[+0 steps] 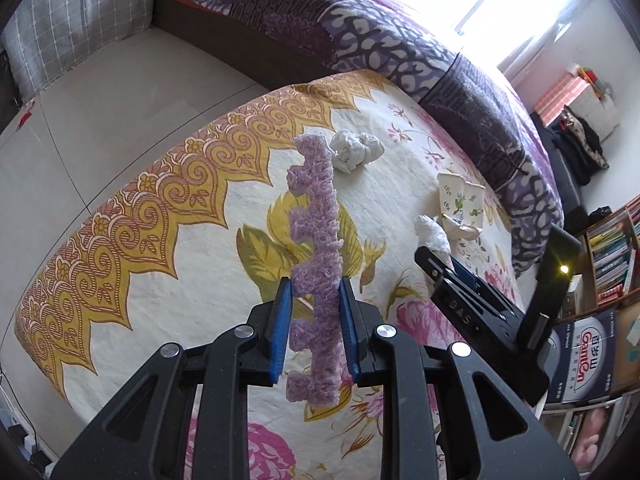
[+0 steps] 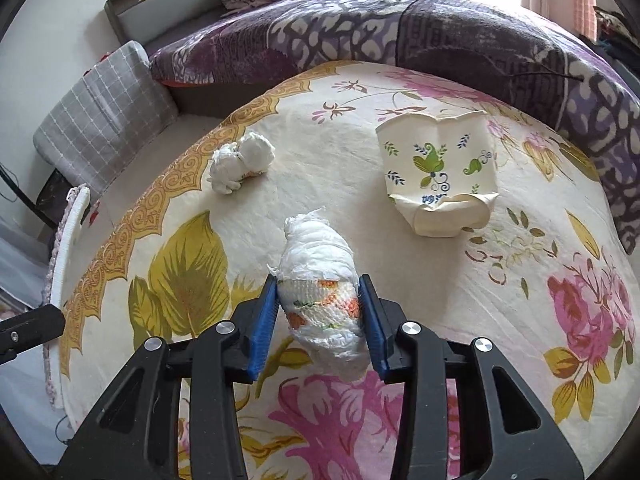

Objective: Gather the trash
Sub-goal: 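Carry both items to the bin and open both tools to drop them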

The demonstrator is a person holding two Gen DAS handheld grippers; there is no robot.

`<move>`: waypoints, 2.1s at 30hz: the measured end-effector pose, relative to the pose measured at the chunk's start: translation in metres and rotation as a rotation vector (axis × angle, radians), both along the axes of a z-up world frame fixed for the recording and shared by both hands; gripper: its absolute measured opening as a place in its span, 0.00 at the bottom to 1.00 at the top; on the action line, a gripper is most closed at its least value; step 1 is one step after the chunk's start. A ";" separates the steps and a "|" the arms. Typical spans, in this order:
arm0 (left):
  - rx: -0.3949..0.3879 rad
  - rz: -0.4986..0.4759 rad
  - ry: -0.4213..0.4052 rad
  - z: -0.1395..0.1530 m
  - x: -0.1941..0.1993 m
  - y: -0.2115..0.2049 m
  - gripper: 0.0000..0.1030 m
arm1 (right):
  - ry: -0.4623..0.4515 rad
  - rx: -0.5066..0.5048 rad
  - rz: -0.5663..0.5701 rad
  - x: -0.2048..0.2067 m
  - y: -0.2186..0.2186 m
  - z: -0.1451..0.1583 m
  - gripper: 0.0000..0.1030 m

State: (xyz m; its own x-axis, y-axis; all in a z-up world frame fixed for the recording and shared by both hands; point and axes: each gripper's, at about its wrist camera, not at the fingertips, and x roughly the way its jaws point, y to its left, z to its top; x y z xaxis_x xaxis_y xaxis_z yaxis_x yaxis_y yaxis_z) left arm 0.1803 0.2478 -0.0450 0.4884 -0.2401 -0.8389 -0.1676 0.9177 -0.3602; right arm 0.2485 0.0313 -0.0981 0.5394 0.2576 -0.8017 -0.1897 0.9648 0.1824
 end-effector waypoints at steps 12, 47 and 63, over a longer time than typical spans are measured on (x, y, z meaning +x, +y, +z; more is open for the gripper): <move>0.137 -0.010 -0.135 0.034 -0.009 -0.036 0.23 | -0.113 0.022 -0.150 -0.054 -0.050 0.058 0.37; 0.221 -0.249 -0.291 0.059 -0.018 -0.220 0.23 | -0.211 -0.017 -0.413 -0.143 -0.209 0.091 0.38; 0.226 -0.499 -0.307 0.042 -0.043 -0.330 0.23 | -0.133 -0.087 -0.648 -0.186 -0.313 0.087 0.38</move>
State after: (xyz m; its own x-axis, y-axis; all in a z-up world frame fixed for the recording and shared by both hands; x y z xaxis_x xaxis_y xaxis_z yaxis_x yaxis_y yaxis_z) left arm 0.1370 -0.0821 -0.0027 0.5898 -0.3348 -0.7349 0.3813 0.9176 -0.1120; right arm 0.0628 -0.2814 -0.0114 0.6588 -0.2145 -0.7211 0.4182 0.9012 0.1140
